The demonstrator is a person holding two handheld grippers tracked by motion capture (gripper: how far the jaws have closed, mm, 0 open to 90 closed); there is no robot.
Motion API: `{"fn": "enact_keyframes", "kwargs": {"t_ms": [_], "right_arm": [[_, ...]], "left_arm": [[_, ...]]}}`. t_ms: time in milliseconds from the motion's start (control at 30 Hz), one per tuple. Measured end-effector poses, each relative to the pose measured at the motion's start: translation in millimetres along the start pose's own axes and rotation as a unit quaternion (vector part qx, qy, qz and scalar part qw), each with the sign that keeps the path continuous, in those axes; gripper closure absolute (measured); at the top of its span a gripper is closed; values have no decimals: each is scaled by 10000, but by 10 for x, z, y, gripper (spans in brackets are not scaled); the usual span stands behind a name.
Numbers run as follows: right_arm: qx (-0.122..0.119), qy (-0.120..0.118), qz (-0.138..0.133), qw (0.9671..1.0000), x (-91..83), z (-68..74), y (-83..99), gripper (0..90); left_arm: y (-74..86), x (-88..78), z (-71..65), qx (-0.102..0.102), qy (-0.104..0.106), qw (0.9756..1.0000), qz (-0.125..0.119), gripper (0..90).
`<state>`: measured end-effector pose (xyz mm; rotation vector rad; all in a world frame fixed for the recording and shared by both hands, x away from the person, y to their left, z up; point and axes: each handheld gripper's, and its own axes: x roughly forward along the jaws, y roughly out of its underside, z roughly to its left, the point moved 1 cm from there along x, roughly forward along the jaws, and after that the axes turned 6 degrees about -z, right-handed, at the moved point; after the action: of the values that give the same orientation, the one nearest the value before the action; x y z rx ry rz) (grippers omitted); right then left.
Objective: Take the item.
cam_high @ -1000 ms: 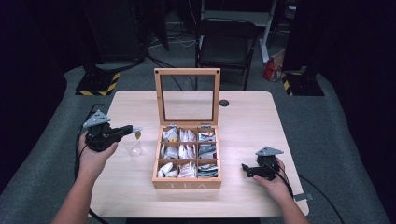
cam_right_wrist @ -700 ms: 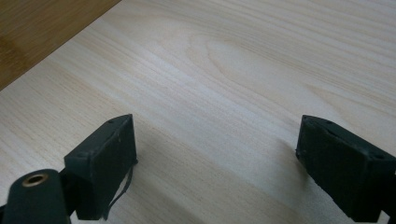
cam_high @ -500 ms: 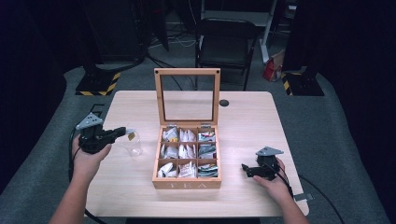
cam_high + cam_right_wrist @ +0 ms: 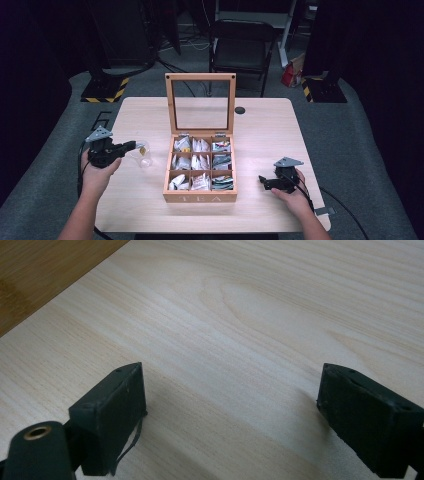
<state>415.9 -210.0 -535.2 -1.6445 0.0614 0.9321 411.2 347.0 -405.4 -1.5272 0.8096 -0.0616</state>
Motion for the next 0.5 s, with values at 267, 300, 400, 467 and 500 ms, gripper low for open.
{"fn": "enact_keyframes", "kwargs": {"t_ms": [267,300,400,467,500], "right_arm": [[2,1,1,10000,-1,0,0,114],[2,1,1,10000,-1,0,0,114],[0,-2,0,10000,-1,-1,0,114],[1,1,1,10000,-1,0,0,114],[6,-2,0,10000,0,0,0,114]], "left_arm": [[77,66,50,-111,-19,9999,91,900],[77,66,50,-111,-19,9999,91,900],[103,89,67,-154,-29,9998,121,900],[118,102,76,-159,-40,9998,136,900],[121,105,80,-171,-27,9997,163,900]]}}
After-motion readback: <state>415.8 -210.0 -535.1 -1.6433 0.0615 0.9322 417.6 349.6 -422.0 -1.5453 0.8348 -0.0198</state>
